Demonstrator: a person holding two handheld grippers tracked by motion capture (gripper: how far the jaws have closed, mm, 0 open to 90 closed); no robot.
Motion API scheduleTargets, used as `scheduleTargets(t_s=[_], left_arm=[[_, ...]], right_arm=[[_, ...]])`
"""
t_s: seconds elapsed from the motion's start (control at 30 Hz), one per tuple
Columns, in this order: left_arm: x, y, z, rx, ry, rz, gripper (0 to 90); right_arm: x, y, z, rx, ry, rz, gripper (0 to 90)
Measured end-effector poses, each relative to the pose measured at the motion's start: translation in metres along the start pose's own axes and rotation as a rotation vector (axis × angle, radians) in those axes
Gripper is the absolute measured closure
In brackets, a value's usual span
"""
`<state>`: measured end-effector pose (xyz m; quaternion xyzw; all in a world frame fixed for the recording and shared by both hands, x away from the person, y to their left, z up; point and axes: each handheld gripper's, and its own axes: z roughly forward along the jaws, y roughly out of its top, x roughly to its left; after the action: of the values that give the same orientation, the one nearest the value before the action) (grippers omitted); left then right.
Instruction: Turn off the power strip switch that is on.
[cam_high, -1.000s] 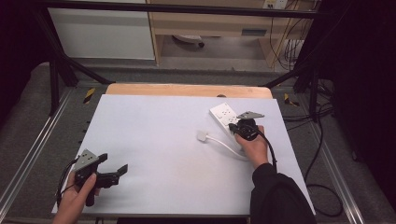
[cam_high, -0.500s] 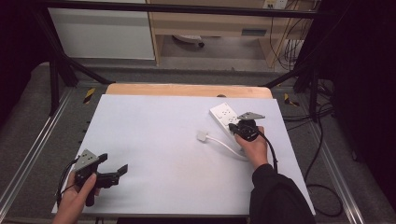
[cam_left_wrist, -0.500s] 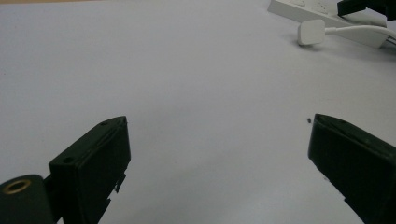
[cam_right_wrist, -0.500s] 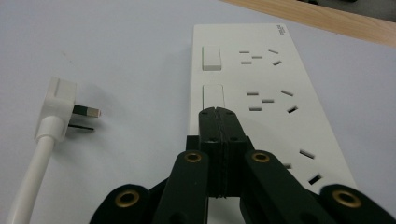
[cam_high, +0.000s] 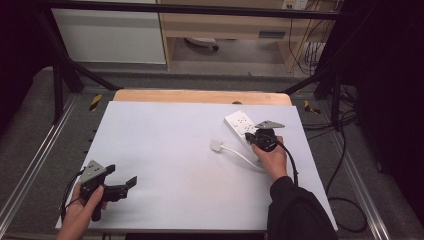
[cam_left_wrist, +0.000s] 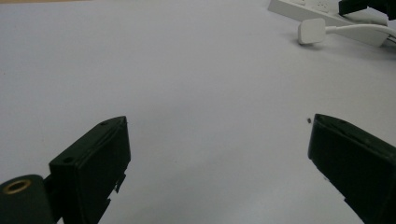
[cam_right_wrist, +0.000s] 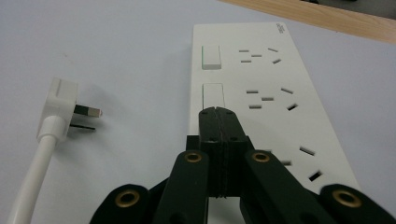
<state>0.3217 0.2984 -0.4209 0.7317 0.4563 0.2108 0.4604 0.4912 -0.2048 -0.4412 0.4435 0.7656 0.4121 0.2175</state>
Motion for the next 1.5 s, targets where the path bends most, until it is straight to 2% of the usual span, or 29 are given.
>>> scheduleTargets(t_s=[0.83,1.5], left_arm=[[0.0002,0.0001,-0.0003,0.000,0.003,0.004,5.6],[-0.0001,0.0003,-0.0004,-0.001,0.003,0.006,5.6]], right_arm=[[-0.0007,-0.0011,0.0005,-0.005,0.005,0.025,90.0],[0.0022,-0.0022,0.0039,-0.017,0.001,0.013,90.0]])
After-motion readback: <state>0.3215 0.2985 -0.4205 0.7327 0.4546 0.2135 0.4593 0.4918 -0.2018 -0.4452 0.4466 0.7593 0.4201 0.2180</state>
